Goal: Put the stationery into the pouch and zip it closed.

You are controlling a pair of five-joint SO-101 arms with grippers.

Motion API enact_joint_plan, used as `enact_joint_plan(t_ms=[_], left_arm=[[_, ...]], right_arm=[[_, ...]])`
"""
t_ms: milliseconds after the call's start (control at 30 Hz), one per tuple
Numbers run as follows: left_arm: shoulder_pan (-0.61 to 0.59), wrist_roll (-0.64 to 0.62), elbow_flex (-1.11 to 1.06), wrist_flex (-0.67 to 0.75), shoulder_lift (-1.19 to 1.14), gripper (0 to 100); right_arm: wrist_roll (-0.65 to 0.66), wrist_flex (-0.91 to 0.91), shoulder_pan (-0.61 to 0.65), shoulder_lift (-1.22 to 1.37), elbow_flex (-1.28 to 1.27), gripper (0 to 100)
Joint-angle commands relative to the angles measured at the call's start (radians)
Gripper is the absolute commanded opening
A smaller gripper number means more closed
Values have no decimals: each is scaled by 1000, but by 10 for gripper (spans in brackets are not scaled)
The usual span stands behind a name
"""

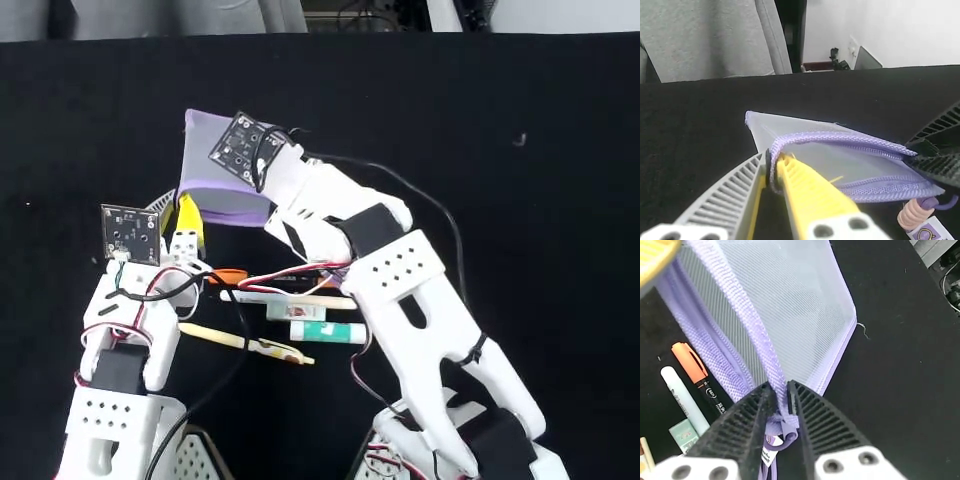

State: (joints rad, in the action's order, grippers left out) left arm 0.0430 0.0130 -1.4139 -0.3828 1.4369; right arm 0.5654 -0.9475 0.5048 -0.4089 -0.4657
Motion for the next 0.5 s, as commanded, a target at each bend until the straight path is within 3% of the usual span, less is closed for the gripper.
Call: enact_joint_plan(t_ms=[0, 100, 467], left_arm=[[31, -6, 8, 3, 5, 147], [31, -44, 7, 3, 5, 232], [21, -75, 44, 46, -89, 238]], right_arm=[[11, -3, 12, -44, 10, 11], [11, -3, 12, -44, 10, 11], [11, -3, 15, -44, 10, 11]])
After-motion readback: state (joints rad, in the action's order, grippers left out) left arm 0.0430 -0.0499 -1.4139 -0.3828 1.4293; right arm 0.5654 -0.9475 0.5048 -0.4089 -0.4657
